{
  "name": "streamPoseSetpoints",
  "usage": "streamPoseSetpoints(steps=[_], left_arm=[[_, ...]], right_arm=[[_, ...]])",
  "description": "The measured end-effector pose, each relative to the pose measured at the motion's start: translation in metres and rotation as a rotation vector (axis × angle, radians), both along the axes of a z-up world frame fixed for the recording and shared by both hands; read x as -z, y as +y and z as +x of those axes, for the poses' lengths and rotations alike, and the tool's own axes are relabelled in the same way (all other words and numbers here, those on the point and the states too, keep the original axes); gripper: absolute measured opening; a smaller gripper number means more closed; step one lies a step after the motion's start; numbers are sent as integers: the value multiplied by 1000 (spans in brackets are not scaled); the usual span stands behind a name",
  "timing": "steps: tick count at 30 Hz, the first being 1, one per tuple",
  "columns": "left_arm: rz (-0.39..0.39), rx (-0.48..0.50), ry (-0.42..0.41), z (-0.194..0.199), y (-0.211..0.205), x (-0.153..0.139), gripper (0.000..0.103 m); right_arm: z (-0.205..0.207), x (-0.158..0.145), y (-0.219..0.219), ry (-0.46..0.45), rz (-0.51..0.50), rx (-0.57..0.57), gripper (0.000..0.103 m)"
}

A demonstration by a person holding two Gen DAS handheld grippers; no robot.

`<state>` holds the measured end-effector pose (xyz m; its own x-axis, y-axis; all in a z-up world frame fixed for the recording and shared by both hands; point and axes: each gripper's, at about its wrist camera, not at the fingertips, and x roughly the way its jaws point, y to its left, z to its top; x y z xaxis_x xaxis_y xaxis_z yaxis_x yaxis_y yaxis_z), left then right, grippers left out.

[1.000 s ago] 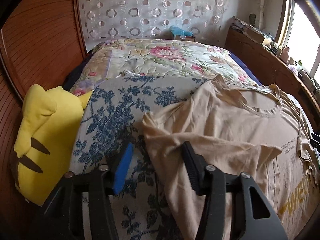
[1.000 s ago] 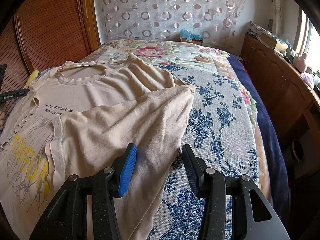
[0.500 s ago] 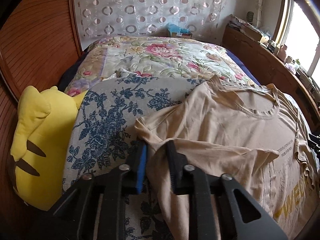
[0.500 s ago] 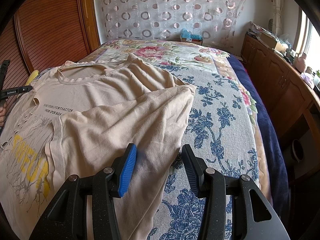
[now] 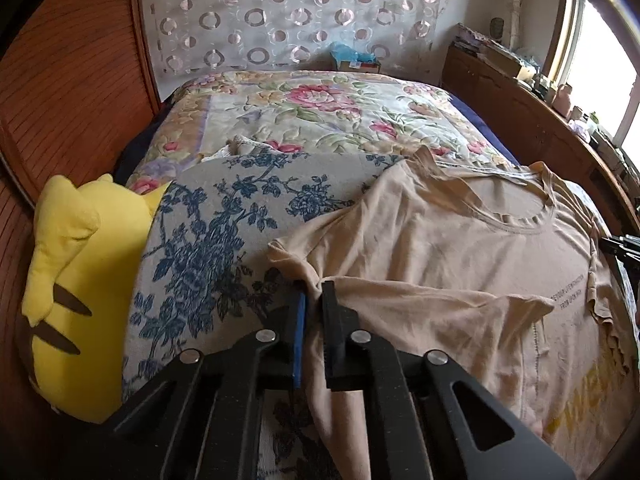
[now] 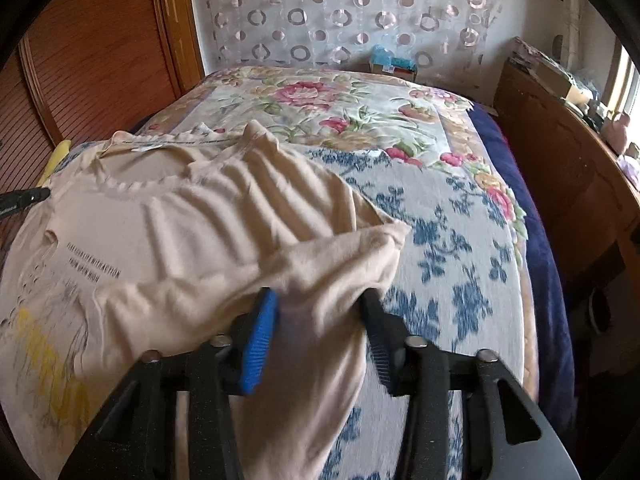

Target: Fold small clothes

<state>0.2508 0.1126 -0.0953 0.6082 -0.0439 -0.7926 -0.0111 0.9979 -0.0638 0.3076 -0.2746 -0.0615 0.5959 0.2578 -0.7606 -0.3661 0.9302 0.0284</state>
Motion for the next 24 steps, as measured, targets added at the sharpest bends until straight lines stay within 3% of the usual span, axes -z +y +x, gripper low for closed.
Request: streamPoseSetpoints(steps=[1,3,10,15,19,24], left_arm=[[0,3,-9,-5,-2,-2,7],[-26,13,-51,-20,-6,-10,6],[-69,66,-204,-98,-24,-46,6],[-114,52,-295,-161,-23,-63,6],[-164,51,-341,-206,-18,-73,6],[-143,55,-357,-238,-18,-80,6]], right_arm=[[-3,0,1,5,15,-12,9],[-14,-2,6,-22,17,-40,7],[-74,-36,-7,-174,129,-87,6],[-129,-56,-29,-245,220,-117,6],[-174,-55,-44,-269,230,-154,6],[-224,-47,-71,-271,240,-159,6]])
